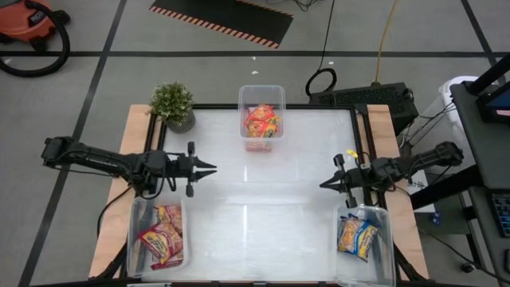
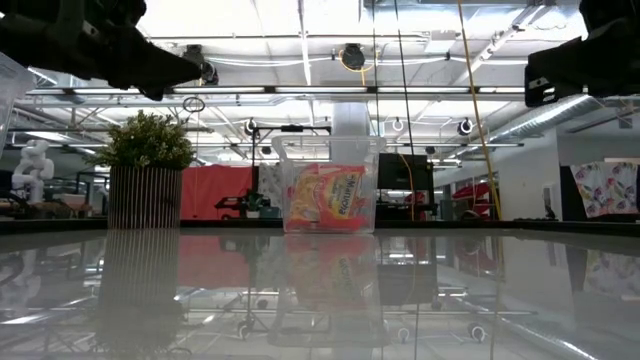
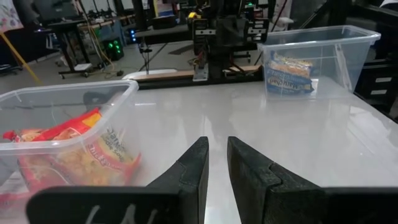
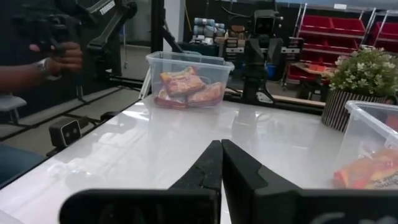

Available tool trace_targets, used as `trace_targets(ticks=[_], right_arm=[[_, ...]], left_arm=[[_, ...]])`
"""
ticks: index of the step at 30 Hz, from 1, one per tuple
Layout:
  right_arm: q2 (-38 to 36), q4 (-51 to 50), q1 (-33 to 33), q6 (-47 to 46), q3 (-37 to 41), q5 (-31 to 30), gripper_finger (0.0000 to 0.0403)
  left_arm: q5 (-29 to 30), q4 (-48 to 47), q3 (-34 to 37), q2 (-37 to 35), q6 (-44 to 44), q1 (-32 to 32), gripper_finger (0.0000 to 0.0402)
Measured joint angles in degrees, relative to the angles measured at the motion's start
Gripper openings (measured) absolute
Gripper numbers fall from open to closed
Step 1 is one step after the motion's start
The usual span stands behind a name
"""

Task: Sort Maruchan noodles
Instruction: Return to Home Position

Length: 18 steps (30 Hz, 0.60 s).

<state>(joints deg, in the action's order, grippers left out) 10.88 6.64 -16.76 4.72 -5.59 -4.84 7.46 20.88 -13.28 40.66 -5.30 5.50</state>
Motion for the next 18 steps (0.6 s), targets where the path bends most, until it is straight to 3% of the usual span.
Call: trace_targets(ticks=[11,18], right_arm=[[0.0,2.7,2.2,-0.4,2.5,2.0,0.0000],[-0.1,2.7,2.2,0.5,2.6,2.0,0.0000]], left_arm=[[-0.4,4.8,4.9,-0.7,-0.2,-1.6,0.0065],[-3.0,12.6,11.5,-2.9,0.9,-5.1,0.0065]])
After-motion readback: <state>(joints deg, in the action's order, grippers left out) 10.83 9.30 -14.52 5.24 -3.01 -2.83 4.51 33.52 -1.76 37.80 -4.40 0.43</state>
